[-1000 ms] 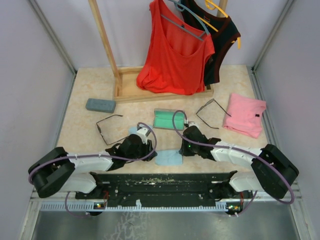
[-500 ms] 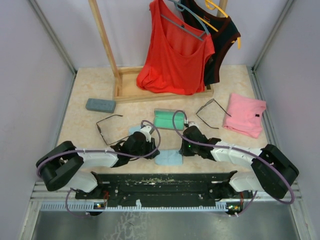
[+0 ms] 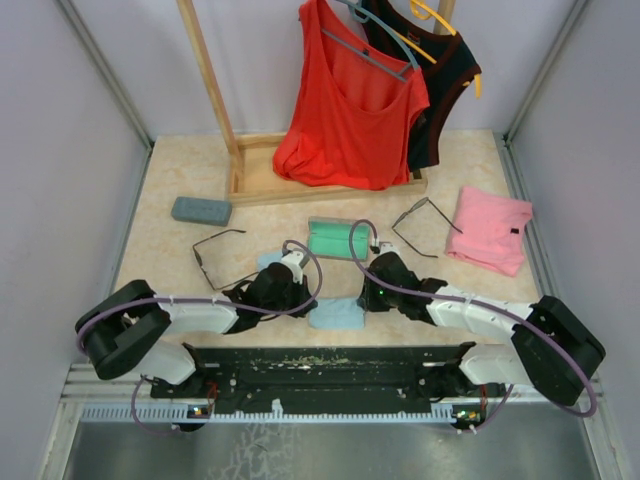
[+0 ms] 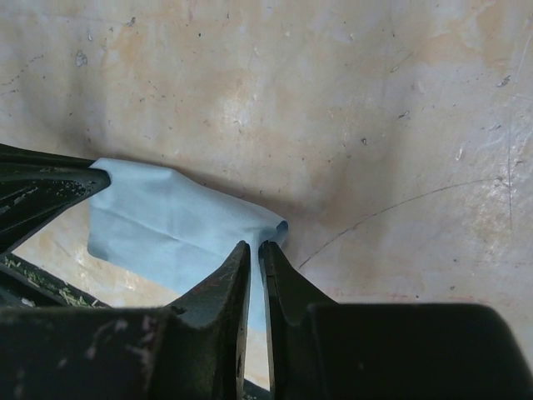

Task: Organize the sunglasses
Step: Adjust the glasses cleaning cloth at the center of the board.

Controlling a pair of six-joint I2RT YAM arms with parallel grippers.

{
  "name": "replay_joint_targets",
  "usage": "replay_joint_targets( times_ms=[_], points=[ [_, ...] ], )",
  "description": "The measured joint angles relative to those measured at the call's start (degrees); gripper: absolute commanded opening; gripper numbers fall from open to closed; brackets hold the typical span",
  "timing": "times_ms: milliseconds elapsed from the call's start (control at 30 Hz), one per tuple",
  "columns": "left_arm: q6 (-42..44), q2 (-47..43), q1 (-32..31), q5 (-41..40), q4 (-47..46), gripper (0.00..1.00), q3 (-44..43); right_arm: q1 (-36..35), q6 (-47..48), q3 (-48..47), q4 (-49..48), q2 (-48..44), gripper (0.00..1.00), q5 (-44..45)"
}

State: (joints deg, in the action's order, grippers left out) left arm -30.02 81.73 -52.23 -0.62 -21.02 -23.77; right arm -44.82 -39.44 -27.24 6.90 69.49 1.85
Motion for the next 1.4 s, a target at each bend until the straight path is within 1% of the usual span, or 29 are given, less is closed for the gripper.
replay_joint_targets(
  times_ms=[200,333,367,467,600,1067,1100,1200,1267,1400],
  points=[
    [0.0,0.0,0.0,0.0,0.0,0.00,0.0,0.0,-0.2,0.3,-0.4,-0.1,0.13,-0.2],
    [0.0,0.0,0.0,0.0,0.0,0.00,0.0,0.0,-0.2,0.3,-0.5,0.0,0.15,-0.5],
    [0.0,0.0,0.0,0.0,0.0,0.00,0.0,0.0,-0.2,0.3,-0.5,0.0,0.14,-0.5],
    [0.0,0.0,0.0,0.0,0.0,0.00,0.0,0.0,-0.2,0.3,-0.5,0.0,0.06,-0.6],
    [0.0,-0.1,0.0,0.0,0.0,0.00,0.0,0.0,-0.2,0.3,-0.5,0.0,0.00,-0.6],
    [0.1,-1.2,0.0,0.0,1.7,0.00,0.1,0.0,-0.3,0.3,-0.6,-0.1,0.00,0.7],
    [0.1,-1.2,0.0,0.0,1.7,0.00,0.1,0.0,-0.4,0.3,-0.9,-0.1,0.01,0.7],
    [0.1,-1.2,0.0,0.0,1.7,0.00,0.1,0.0,-0.7,0.3,-1.6,-0.1,0.10,0.5],
    [0.1,-1.2,0.0,0.0,1.7,0.00,0.2,0.0,-0.8,0.3,-1.8,-0.1,0.13,0.3],
    [0.1,-1.2,0.0,0.0,1.6,0.00,0.2,0.0,-1.2,1.0,-2.7,-0.1,0.17,0.0]
  ],
)
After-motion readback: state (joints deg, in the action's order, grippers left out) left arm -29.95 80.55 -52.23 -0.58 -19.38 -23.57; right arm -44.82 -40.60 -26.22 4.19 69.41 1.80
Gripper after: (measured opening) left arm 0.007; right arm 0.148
